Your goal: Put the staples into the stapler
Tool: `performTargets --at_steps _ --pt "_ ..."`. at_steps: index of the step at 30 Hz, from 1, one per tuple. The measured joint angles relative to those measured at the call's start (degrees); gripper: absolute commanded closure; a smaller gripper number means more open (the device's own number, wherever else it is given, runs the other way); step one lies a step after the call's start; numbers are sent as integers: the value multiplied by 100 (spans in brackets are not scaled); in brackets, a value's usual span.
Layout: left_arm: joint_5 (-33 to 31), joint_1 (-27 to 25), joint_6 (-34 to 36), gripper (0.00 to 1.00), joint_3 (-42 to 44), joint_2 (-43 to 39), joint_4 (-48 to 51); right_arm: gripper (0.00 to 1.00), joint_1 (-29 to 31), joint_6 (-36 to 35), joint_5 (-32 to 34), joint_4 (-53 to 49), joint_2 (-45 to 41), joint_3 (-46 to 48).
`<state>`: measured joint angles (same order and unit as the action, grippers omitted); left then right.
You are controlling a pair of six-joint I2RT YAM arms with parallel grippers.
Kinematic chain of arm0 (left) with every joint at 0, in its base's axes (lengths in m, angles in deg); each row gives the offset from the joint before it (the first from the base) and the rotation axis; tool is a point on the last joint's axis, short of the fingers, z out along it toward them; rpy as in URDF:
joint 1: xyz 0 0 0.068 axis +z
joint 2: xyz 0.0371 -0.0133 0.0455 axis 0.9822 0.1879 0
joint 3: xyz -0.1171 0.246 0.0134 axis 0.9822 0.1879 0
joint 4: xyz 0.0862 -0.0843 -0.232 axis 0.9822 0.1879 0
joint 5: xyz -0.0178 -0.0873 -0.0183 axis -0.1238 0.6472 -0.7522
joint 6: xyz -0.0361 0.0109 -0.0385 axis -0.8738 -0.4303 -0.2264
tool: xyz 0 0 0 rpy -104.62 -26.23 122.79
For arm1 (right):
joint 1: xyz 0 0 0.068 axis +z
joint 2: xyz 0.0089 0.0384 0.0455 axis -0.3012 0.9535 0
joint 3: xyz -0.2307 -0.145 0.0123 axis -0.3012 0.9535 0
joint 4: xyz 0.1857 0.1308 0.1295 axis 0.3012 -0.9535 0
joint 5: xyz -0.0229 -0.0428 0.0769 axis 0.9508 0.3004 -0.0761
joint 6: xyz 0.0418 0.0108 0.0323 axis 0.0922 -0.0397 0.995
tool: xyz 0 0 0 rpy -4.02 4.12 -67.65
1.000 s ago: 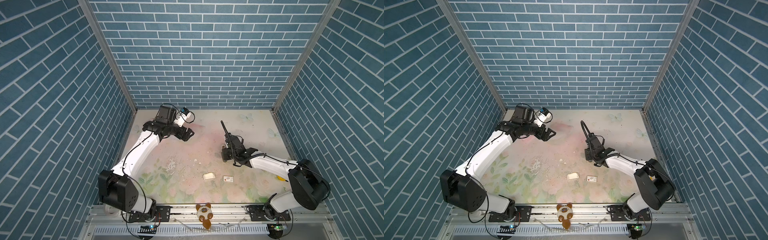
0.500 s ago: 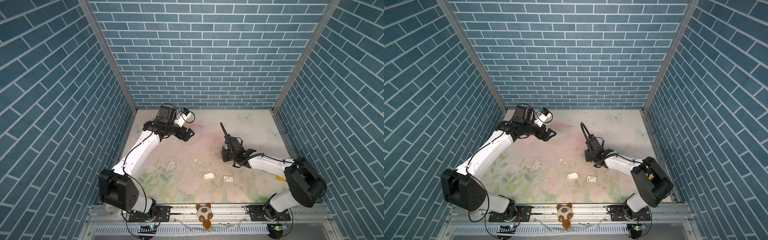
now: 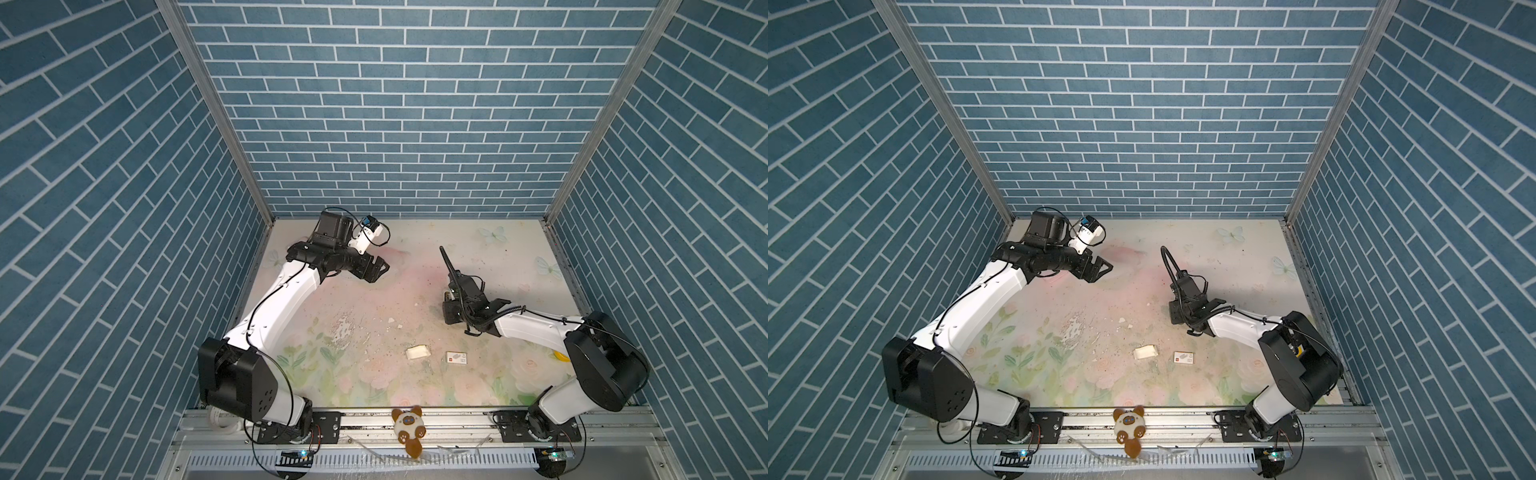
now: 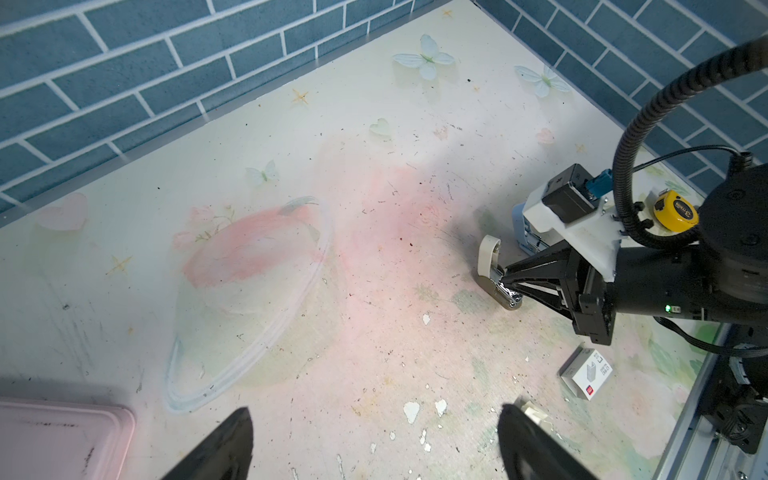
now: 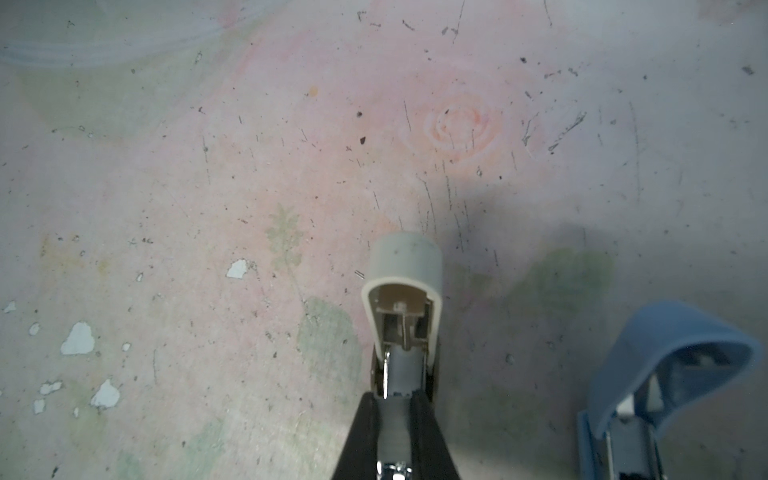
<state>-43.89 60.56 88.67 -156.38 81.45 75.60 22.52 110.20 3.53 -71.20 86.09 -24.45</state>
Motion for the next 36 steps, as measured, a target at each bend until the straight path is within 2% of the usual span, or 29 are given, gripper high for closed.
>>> performTargets --at_steps 36 --pt "20 2 0 7 0 31 -4 95 0 39 24 17 103 61"
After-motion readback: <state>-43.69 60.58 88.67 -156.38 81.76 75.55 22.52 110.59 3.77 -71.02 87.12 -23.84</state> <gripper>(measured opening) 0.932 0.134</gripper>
